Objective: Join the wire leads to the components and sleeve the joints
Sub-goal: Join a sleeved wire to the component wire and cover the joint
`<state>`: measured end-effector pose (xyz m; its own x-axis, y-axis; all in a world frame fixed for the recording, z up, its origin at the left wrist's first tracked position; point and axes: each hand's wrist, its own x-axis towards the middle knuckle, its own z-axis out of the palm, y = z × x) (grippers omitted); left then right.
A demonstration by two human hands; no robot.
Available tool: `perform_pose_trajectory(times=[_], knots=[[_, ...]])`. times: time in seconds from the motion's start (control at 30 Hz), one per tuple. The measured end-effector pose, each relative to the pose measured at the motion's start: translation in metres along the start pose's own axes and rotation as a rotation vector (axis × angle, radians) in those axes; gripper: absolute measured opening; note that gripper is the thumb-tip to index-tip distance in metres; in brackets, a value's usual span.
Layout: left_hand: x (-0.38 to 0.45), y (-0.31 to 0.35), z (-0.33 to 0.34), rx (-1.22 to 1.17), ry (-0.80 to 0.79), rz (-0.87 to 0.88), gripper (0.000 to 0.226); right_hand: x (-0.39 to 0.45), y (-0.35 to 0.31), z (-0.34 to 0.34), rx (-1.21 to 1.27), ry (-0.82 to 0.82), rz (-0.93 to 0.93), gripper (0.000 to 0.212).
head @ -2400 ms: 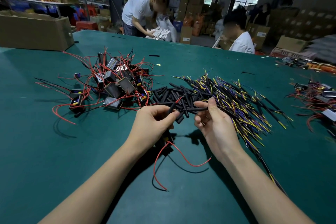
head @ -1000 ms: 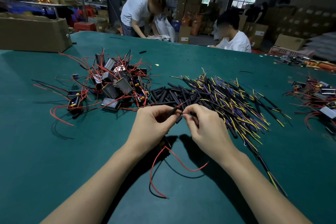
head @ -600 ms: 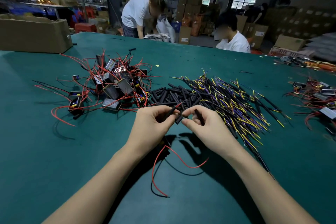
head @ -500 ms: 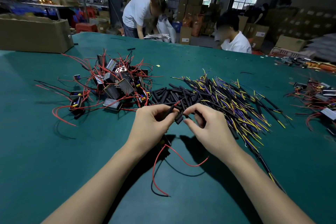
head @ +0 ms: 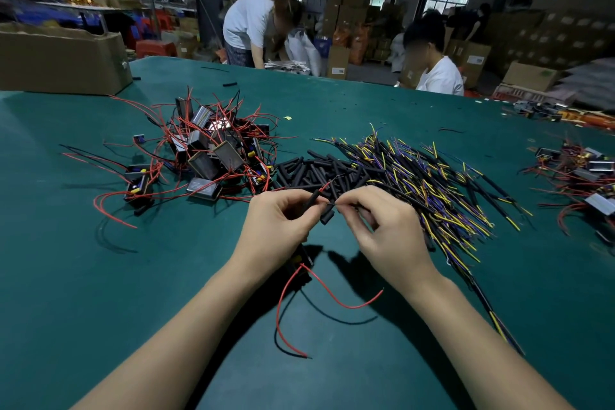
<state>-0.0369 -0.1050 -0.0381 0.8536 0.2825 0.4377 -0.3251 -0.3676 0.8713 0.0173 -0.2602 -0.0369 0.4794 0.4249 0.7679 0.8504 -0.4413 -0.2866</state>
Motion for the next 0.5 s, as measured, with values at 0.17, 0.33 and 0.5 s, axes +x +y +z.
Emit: perform_pose_trajectory(times=[0.17,0.33,0.5], knots=[[0.002,-0.003,-0.002,-0.034,0.087,-0.065,0.009,0.011,0.000,0.001,0.621,0.156,0.606,0.025],[0.002,-0.003,-0.001,-0.049,0.119,-0.077,0.008,0.011,-0.003,0.003,0.859,0.209,0.792,0.034],[0.002,-0.004,-0.002,-0.059,0.137,-0.074,0.009,0.011,-0.010,0.007,1.246,0.311,0.931,0.025]])
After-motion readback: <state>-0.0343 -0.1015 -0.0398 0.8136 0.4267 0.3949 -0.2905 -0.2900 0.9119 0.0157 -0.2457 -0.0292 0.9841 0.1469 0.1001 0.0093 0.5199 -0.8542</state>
